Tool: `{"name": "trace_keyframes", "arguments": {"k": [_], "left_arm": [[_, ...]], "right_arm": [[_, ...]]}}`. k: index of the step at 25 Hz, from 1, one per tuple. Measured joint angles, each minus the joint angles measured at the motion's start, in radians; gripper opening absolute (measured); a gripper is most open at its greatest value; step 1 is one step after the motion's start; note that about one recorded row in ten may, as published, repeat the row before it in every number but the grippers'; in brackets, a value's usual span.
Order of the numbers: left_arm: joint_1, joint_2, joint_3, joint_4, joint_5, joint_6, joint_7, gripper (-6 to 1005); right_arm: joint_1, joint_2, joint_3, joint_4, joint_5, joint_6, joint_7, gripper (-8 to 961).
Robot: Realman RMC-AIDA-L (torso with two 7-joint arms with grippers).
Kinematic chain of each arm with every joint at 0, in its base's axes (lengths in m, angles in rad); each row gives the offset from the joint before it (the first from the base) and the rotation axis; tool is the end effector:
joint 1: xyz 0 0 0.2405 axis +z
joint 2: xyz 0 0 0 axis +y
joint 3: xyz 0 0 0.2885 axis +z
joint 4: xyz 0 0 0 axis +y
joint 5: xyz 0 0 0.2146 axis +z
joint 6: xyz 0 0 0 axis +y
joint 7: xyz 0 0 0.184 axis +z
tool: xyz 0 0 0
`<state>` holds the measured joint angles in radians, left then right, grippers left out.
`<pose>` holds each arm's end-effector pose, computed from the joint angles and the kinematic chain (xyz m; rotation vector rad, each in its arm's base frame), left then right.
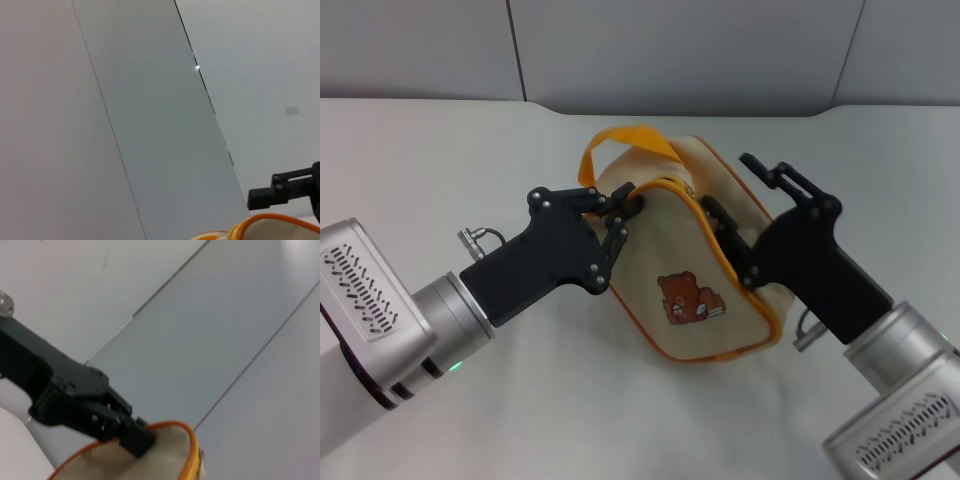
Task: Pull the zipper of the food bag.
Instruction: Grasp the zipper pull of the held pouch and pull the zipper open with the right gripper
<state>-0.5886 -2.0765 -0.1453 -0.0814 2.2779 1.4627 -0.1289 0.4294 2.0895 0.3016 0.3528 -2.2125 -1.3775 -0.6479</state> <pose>-0.2388 0.3488 -0.1092 -2.2343 0.0990 -0.9229 0.2413 0.3238 -0.1187 -1.8647 -0.4261 0.5631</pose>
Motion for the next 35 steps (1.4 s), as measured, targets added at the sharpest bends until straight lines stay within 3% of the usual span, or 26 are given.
{"name": "trace_keyframes", "arguments": {"k": [29,34,35], "left_arm": [[-0.019,-0.001,0.004,-0.001,0.0,-0.002,0.0,61],[-0.016,-0.001,0.003,-0.003,0.0,0.0,0.0,60],[-0.016,-0.001,0.003,-0.004,0.0,0.0,0.0,60]], "right_arm": [[-0.029,0.003,-0.005,0.001,-0.077,-0.039,-0.001,549],[-0.03,0.003,-0.01,0.002,-0.077,-0.039,-0.004,492],[-0.03,0.003,-0.01,0.002,-0.077,-0.039,-0.004,446]]}}
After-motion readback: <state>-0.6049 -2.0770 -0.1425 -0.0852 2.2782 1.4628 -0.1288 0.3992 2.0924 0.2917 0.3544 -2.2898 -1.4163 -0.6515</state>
